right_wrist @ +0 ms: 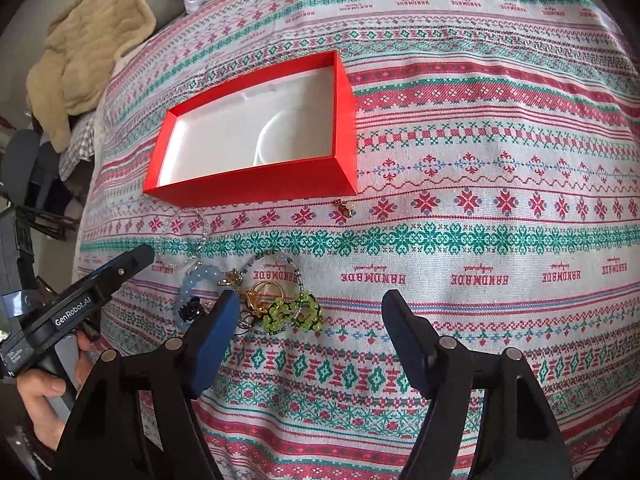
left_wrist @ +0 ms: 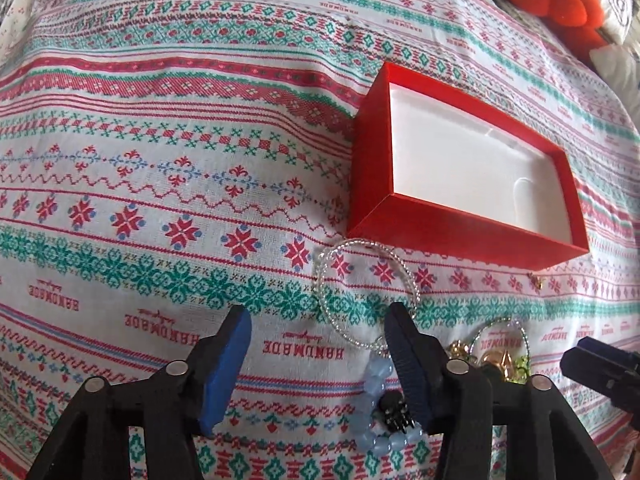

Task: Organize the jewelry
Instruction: 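Grasp the silver beaded bracelet with the left tool while the right tool grasps the teal beaded bracelet, then carry both bracelets into the red box and open both tools to release them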

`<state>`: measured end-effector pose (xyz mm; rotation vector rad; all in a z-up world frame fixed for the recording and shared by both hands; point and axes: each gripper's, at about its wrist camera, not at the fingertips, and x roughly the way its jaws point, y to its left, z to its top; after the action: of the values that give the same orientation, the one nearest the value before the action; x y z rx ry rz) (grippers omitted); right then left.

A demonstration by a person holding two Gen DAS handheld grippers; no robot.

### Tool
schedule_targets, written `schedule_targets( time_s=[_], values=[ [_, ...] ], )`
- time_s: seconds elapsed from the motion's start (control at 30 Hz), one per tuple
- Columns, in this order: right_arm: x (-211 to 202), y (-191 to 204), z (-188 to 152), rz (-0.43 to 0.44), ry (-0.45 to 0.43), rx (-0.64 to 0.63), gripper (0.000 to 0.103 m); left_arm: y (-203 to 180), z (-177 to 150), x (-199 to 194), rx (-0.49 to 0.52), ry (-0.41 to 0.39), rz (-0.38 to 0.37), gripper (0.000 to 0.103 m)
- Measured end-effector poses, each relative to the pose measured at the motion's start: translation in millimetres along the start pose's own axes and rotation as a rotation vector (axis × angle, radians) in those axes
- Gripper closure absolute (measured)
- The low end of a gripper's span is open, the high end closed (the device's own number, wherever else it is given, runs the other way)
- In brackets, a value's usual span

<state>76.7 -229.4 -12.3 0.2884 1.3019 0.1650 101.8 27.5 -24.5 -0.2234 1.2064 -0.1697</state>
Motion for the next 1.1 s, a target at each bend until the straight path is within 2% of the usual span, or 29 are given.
schedule_targets(
  time_s=[0.07, 0.23, 0.5, 0.67, 0.83, 1.1],
  values=[
    [9.9, 0.4, 4.4, -0.001, 0.013, 0.009, 0.043, -0.3, 2.0, 8.7, -0.016, 0.017, -0.007, 0.054],
    [28.0, -1.1, 14.0, -0.002, 0.036, 0.037, 0.060, -1.5, 7.9, 20.7, -0.060, 0.024, 0.005, 0.072],
    [45.5, 15.1, 18.3, -0.032, 0.048, -0.009, 0.078, -7.8, 15.7, 31.2, -0.071, 0.019, 0.046, 0.087],
    [51.8, 21.4, 19.4, -0.077, 0.035, -0.041, 0.096, -9.8, 19.8, 33.0, -0.062, 0.012, 0.060, 0.097],
    [47.5, 25.5, 17.5, -0.084, 0.019, -0.068, 0.099, -10.0, 15.7, 26.1, -0.050, 0.003, 0.055, 0.103],
    [17.2, 30.6, 7.1, -0.049, -0.043, -0.101, 0.100, -12.2, 1.3, -4.8, -0.033, -0.033, 0.002, 0.103]
  ],
)
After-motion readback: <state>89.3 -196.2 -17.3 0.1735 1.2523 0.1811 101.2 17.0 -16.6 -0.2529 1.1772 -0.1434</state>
